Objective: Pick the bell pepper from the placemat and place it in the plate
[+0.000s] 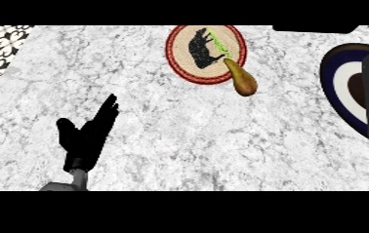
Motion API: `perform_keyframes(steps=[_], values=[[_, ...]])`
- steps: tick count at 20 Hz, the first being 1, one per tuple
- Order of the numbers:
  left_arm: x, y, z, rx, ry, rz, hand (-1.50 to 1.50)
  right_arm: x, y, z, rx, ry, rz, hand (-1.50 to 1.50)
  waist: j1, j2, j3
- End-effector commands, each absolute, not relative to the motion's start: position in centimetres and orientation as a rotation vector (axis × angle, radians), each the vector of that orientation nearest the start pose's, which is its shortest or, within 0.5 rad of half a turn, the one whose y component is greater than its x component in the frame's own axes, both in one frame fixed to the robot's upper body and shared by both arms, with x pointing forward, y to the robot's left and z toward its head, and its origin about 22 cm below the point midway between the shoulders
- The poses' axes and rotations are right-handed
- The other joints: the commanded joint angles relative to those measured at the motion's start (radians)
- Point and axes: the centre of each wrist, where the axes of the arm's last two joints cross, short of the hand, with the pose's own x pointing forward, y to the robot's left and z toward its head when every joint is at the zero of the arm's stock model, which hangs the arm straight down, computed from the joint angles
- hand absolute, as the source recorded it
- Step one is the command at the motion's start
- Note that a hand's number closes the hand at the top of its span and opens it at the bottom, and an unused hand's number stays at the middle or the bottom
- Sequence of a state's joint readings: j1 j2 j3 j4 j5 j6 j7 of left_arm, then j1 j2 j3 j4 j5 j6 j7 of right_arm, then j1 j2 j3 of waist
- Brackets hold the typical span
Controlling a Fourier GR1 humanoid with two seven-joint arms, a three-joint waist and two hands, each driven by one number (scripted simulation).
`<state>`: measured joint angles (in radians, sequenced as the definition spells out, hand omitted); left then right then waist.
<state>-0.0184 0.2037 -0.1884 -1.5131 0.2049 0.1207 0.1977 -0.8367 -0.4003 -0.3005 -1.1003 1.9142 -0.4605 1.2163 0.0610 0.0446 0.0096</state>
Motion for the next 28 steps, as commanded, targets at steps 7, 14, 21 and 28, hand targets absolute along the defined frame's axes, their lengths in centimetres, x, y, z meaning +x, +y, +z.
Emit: perform_keyframes(steps=[7,14,21,28], values=[[23.5,23.4,-2.0,-0.018,-1.224,-0.031,0.00,37.1,-35.7,15.8,-2.209,-0.666,-0.914,1.50,-0.027,-0.015,-0.004],[22.9,23.9,-2.6,-0.016,-1.200,-0.026,0.00,33.6,-39.6,10.9,-2.227,-0.595,-0.985,1.50,-0.036,-0.024,-0.004],[22.2,23.8,-3.0,-0.015,-1.205,-0.015,0.00,32.5,-41.7,5.5,-1.903,-0.309,-0.979,-1.50,-0.039,-0.031,-0.003],[23.3,23.1,-1.9,-0.016,-1.184,-0.020,0.00,33.2,-43.7,3.5,-1.849,-0.564,-0.993,-1.50,-0.043,-0.036,-0.004]])
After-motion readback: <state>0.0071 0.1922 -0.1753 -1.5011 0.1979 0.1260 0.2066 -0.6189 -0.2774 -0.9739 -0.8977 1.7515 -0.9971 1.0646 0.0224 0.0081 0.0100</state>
